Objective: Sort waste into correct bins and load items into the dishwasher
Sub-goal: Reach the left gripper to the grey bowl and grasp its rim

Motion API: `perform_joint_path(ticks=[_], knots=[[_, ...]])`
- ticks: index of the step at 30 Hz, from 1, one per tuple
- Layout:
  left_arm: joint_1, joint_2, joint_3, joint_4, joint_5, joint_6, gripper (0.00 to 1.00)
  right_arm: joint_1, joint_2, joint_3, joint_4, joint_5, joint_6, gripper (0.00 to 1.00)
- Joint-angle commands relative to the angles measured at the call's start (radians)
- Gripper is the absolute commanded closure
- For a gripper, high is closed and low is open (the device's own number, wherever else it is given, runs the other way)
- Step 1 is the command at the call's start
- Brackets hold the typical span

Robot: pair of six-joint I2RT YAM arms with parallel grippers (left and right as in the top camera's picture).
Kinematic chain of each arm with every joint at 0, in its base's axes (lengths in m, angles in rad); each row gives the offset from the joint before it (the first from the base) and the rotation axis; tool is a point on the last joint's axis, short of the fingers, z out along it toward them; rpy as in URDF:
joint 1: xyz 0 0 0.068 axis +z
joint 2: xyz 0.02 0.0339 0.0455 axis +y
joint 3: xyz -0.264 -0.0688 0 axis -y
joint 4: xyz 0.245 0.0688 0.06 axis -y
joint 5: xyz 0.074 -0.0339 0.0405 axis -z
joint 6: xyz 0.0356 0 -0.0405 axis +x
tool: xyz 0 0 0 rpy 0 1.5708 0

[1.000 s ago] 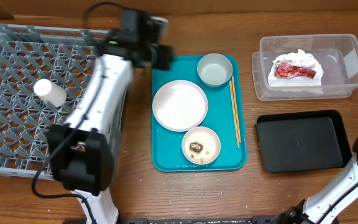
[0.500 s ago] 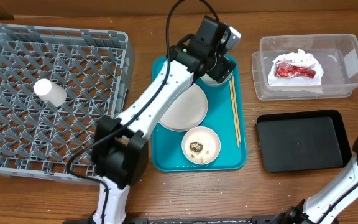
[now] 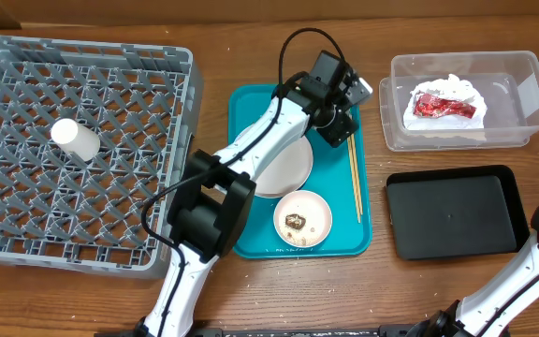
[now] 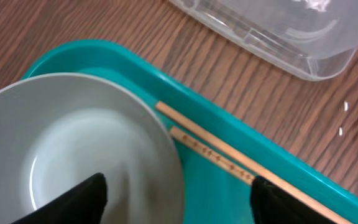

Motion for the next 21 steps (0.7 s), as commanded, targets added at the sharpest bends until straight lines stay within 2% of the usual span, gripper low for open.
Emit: perform_joint_path(ticks=[1, 3, 5, 10, 18, 20, 21], knots=[[-0.006, 0.005, 0.010, 0.004, 0.005, 0.022, 0.32, -0.003, -0.014, 0.018, 0.002, 0.000, -0.004, 0.00], [-0.006, 0.005, 0.002, 0.002, 0.005, 0.021, 0.33, -0.003, -0.014, 0.018, 0.002, 0.000, -0.004, 0.00], [-0.006, 0.005, -0.030, 0.013, 0.005, 0.022, 0.29, -0.003, -0.014, 0.018, 0.002, 0.000, -0.004, 0.00], [-0.006, 0.005, -0.071, 0.039, 0.005, 0.021, 0.32, -0.003, -0.014, 0.018, 0.002, 0.000, -0.004, 0.00], [-0.004, 0.005, -0.071, 0.051, 0.004, 0.017, 0.59, -0.003, -0.014, 0.018, 0.002, 0.000, -0.004, 0.00], [-0.004, 0.005, -0.069, 0.060, 0.004, 0.017, 0.73, -0.003, -0.014, 0.018, 0.002, 0.000, -0.004, 0.00], [-0.004, 0.005, -0.067, 0.070, 0.004, 0.007, 0.85, -0.003, -0.014, 0.018, 0.002, 0.000, -0.004, 0.00]])
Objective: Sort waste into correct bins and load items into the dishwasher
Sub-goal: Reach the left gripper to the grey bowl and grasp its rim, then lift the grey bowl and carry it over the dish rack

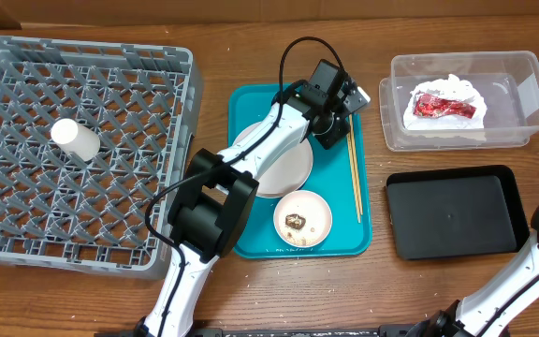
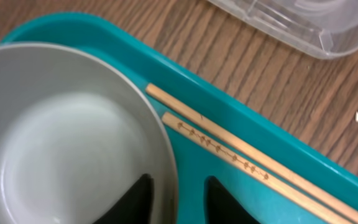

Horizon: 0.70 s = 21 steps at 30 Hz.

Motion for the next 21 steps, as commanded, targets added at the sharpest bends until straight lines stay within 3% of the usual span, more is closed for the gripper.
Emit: perform_joint_path(ticks=[1, 14, 21], knots=[[0.002, 0.005, 0.004, 0.023, 0.004, -0.026, 0.93, -0.003, -0.014, 0.018, 0.002, 0.000, -0.004, 0.00], [0.051, -0.132, 0.276, -0.048, 0.000, -0.328, 0.96, -0.003, -0.014, 0.018, 0.002, 0.000, -0.004, 0.00], [0.248, -0.300, 0.325, -0.082, 0.000, -0.538, 0.96, -0.003, -0.014, 0.018, 0.002, 0.000, -0.004, 0.00]])
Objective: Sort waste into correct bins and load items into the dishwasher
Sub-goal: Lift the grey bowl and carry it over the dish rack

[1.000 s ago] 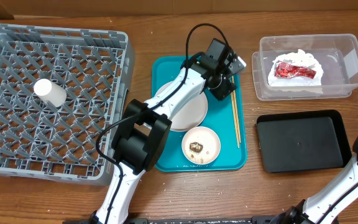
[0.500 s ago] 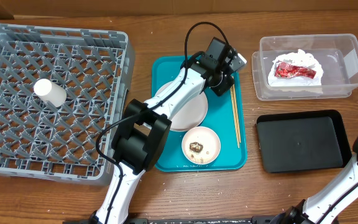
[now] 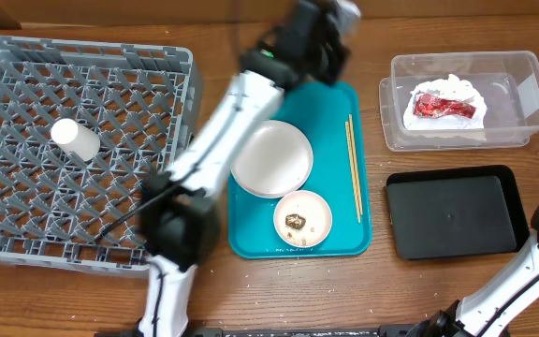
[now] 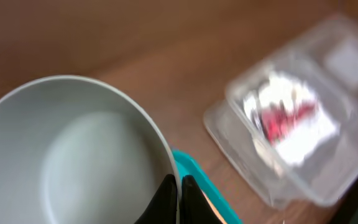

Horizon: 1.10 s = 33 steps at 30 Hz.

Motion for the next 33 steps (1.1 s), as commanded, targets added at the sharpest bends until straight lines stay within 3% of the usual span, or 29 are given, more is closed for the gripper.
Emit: perform_joint_path(ticks=[1, 7, 14, 19, 25, 33], knots=[[0.163, -0.144, 0.044, -0.018, -0.003, -0.196, 0.96, -0.003, -0.014, 0.018, 0.002, 0.000, -0.004, 0.00], [0.439, -0.174, 0.043, -0.090, 0.084, -0.392, 0.96, -0.003, -0.014, 0.018, 0.002, 0.000, -0.004, 0.00], [0.700, -0.100, 0.041, -0.121, 0.378, -0.428, 0.96, -0.003, -0.014, 0.018, 0.002, 0.000, -0.004, 0.00], [0.850, 0.040, 0.041, -0.116, 0.624, -0.536, 0.96, -0.003, -0.014, 0.018, 0.002, 0.000, -0.004, 0.00], [0.927, 0.184, 0.041, -0.002, 0.987, -0.545, 0.96, -0.003, -0.014, 0.018, 0.002, 0.000, -0.004, 0.00], [0.933, 0.205, 0.041, 0.011, 1.083, -0.576, 0.96, -0.003, -0.014, 0.018, 0.002, 0.000, -0.004, 0.00]])
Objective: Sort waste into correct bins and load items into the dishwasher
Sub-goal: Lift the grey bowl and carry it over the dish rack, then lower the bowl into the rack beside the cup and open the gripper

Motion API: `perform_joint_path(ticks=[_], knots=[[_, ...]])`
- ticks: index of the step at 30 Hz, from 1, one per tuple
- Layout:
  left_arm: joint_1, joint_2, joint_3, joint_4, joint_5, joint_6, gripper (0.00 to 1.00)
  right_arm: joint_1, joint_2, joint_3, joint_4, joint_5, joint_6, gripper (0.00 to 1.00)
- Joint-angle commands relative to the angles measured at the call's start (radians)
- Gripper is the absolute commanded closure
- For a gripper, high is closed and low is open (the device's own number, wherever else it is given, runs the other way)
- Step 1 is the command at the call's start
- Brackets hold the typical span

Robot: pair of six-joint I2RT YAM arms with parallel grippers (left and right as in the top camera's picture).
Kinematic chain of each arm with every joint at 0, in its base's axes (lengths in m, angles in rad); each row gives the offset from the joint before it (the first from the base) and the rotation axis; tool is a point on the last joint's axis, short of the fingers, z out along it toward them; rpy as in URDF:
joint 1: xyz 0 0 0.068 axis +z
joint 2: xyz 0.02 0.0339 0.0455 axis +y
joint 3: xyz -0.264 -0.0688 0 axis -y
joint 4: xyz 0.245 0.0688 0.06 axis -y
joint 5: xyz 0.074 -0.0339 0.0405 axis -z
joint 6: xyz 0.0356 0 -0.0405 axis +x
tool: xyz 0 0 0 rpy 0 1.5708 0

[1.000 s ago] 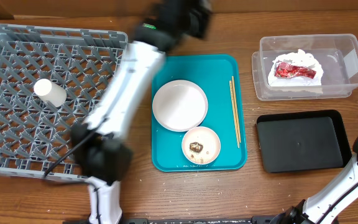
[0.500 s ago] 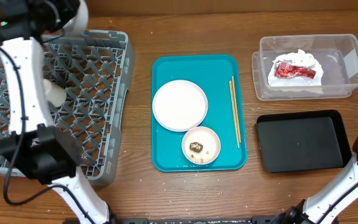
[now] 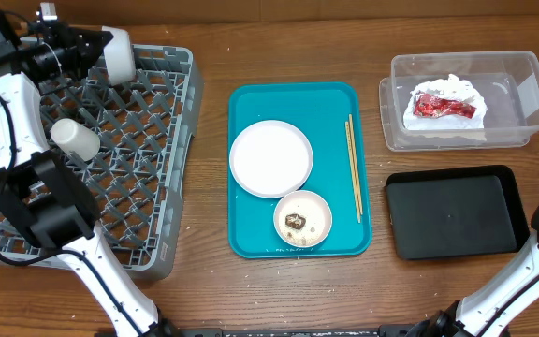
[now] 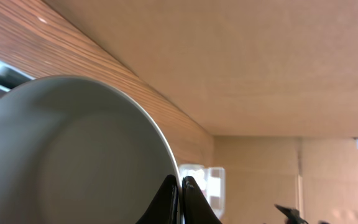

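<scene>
My left gripper (image 3: 99,46) is shut on the rim of a white bowl (image 3: 120,53). It holds the bowl on edge over the back rim of the grey dish rack (image 3: 148,215), at the far left. In the left wrist view the bowl (image 4: 73,155) fills the lower left, and both black fingertips (image 4: 174,193) pinch its rim. A white cup (image 3: 73,138) lies in the rack. On the teal tray (image 3: 251,239) are a white plate (image 3: 271,157), a small dish with food scraps (image 3: 302,217) and a pair of chopsticks (image 3: 354,168). My right gripper is out of view.
A clear plastic bin (image 3: 522,70) holding red and white waste stands at the back right. A black bin (image 3: 452,211) sits in front of it. Part of the right arm shows at the right edge.
The left gripper, still shut on the bowl, has gone from above the far end of the teal tray to the far left, over the back rim of the dish rack.
The left gripper first stood open around the rim of the bowl on the tray beside the chopsticks. Its fingers were then closer to the rim. After that it held the bowl lifted above the tray's far end, and now holds it over the rack.
</scene>
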Motion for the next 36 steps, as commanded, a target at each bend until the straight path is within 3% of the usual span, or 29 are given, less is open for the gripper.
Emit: perform_joint_path(ticks=[1, 14, 29, 36], knots=[[-0.006, 0.002, 0.000, 0.008, 0.127, -0.041, 0.96, -0.003, -0.014, 0.018, 0.002, -0.001, -0.004, 0.00], [0.008, 0.002, 0.000, -0.094, 0.138, -0.077, 0.96, -0.003, -0.014, 0.018, 0.002, -0.001, -0.005, 0.00], [0.102, 0.005, 0.000, -0.257, 0.020, 0.129, 0.96, -0.003, -0.014, 0.018, 0.002, -0.001, -0.005, 0.00], [0.102, 0.005, 0.000, -0.254, 0.013, 0.130, 0.96, -0.003, -0.014, 0.018, 0.002, -0.001, -0.004, 0.00]])
